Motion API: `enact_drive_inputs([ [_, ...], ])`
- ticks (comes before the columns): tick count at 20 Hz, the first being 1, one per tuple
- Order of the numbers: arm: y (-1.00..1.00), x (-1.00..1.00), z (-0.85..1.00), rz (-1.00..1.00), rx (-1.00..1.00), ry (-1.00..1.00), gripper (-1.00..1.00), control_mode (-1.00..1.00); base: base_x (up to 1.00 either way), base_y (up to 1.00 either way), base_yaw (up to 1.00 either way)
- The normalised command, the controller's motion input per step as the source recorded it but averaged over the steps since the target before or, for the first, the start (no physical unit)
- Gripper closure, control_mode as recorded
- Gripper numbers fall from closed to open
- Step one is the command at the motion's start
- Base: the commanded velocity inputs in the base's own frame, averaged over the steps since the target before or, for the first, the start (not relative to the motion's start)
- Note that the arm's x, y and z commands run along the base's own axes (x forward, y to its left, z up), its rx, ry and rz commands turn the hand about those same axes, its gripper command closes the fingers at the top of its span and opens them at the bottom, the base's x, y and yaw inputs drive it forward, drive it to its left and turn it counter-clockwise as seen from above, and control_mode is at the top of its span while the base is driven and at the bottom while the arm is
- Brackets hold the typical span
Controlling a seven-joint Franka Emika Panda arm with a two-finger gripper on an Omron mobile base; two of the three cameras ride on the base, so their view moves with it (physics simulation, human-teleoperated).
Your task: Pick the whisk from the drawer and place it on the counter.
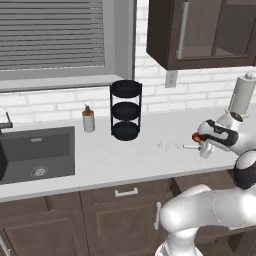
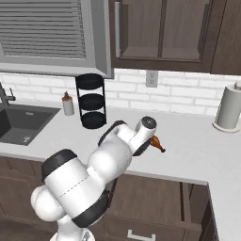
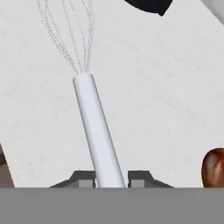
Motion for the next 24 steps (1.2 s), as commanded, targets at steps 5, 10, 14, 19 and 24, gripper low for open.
enact_drive_inputs([
  [5, 0.52, 0.57, -0.58, 0.0, -0.13, 0.0, -1.0, -1.0, 0.0, 0.0, 0.0],
  [10, 0.15, 0.21, -0.22, 0.0, -0.07, 0.0, -1.0, -1.0, 0.0, 0.0, 0.0],
  [14, -0.05, -0.06, 0.48, 0.0, 0.01, -0.05, -1.0, -1.0, 0.0, 0.0, 0.0],
  [19, -0.18, -0.39, 0.99, 0.0, 0.05, -0.17, -1.0, -1.0, 0.0, 0.0, 0.0],
  [24, -0.02, -0.53, 0.79, 0.05, 0.01, -0.2, -1.0, -1.0, 0.0, 0.0, 0.0],
])
